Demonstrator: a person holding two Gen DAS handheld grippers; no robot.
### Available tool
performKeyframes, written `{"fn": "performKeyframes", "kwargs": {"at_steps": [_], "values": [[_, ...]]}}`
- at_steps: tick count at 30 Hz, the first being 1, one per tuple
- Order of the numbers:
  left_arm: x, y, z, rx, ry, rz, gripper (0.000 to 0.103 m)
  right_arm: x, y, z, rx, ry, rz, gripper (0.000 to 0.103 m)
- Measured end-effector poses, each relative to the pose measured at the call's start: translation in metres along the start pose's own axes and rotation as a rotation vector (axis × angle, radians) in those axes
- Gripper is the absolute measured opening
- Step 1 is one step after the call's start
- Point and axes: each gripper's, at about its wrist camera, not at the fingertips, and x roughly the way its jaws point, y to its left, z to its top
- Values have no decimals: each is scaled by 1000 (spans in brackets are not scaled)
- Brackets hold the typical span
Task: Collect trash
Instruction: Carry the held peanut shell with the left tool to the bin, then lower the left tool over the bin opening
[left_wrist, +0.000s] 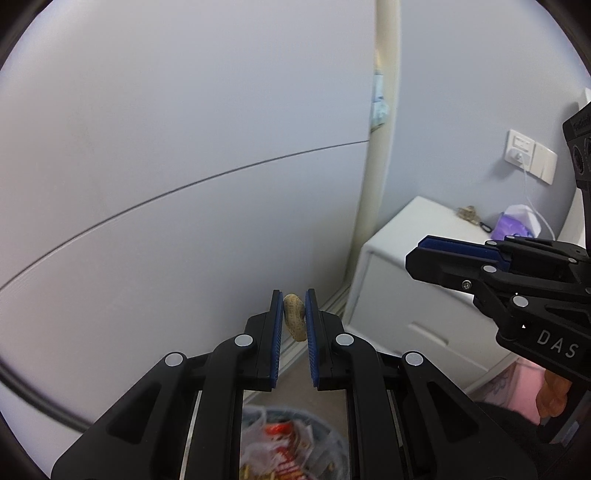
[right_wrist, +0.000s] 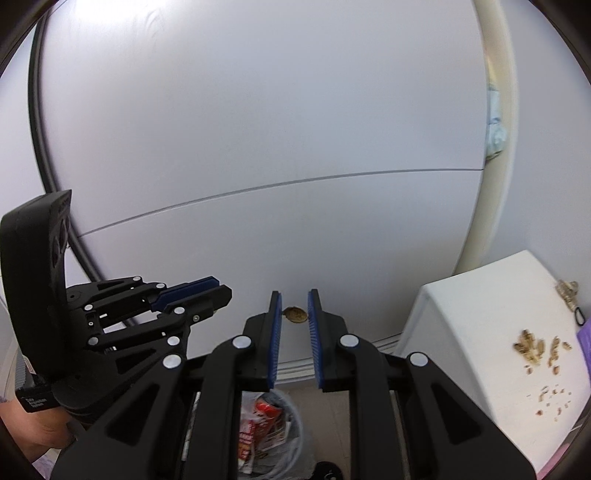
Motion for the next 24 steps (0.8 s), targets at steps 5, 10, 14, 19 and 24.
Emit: {"fn": "performKeyframes", "kwargs": {"at_steps": [5, 10, 14, 19, 24], "values": [[-10, 25, -26, -39, 28, 38, 11, 16, 25, -12, -18, 39, 41, 16], [-14, 43, -48, -76, 55, 67, 11, 31, 43, -20, -35, 72, 72, 16], [-13, 52, -67, -102, 81, 76, 11, 45, 50, -27, -41, 104, 83, 16], [-3, 61, -92, -132, 129, 82, 11, 65, 57, -44, -38, 163, 92, 16], [9, 70, -118, -160, 183, 85, 11, 88, 58, -67, -34, 237, 89, 16]]}}
